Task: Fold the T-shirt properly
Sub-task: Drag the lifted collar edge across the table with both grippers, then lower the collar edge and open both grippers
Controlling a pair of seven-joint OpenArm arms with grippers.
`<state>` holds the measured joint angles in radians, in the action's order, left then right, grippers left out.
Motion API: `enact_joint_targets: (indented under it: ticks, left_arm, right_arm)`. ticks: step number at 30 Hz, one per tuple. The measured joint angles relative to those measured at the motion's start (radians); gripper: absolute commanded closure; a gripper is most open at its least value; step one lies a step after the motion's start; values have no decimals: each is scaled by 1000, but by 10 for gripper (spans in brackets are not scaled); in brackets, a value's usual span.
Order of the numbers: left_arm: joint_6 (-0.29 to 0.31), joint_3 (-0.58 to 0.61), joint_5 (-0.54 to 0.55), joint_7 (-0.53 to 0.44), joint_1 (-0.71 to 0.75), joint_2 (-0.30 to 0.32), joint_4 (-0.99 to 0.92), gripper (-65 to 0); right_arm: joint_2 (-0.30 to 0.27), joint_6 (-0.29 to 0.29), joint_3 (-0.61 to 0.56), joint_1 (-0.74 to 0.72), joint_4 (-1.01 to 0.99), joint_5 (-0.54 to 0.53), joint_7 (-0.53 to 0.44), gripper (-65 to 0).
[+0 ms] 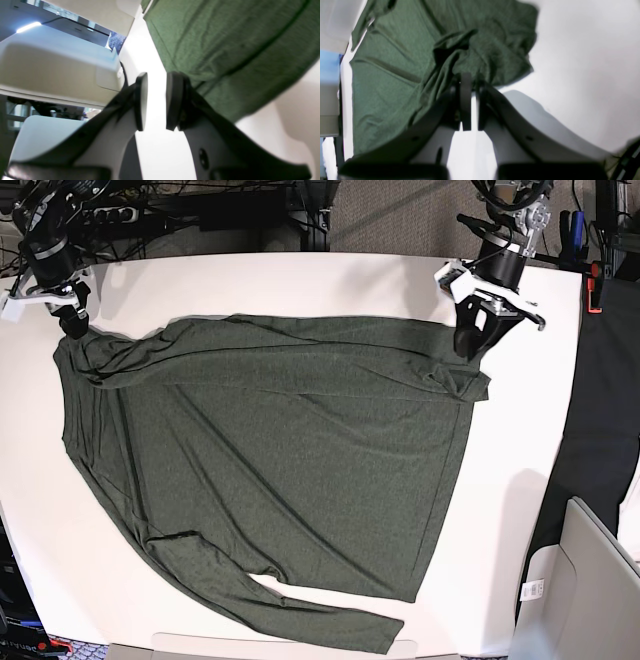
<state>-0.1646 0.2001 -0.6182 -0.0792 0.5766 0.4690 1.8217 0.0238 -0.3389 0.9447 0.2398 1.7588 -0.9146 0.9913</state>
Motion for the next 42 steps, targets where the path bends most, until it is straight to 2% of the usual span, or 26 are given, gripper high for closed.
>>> enact_joint_targets:
  ticks: [3, 5, 12, 18, 22, 26, 30, 38, 42]
  left_arm:
    - [-5, 3, 0, 0, 14, -2, -2, -127]
    - [-6, 3, 0, 0, 30, 3, -18, -127]
    - [-3, 3, 0, 0, 40, 2, -37, -127]
    - [-3, 3, 0, 0, 40, 2, -84, -129]
    - [-1, 4, 0, 1, 44, 3, -129, -161]
    - [-4, 42, 0, 16, 41, 14, -149, -201]
    - [-3, 84, 0, 52, 40, 64, -165, -202]
    - [0, 87, 0, 56, -23, 71, -183, -203]
    - [1, 111, 1, 56, -27, 94, -193, -203]
  right_arm:
    - [13, 50, -2, 24, 10, 1, -17, -16]
    - [15, 63, -2, 24, 10, 3, -20, -16]
    - [43, 71, -68, 36, 10, 0, -21, -16]
    - [109, 71, -147, 31, 10, 56, -20, -16]
    - [125, 72, -175, 20, 10, 76, -23, -16]
    - [127, 74, -177, 15, 10, 77, -23, -16]
    - [133, 74, -177, 17, 10, 78, -24, -16]
    - [141, 74, -177, 18, 10, 74, -26, -16]
    - [140, 74, -172, 19, 10, 75, -26, -16]
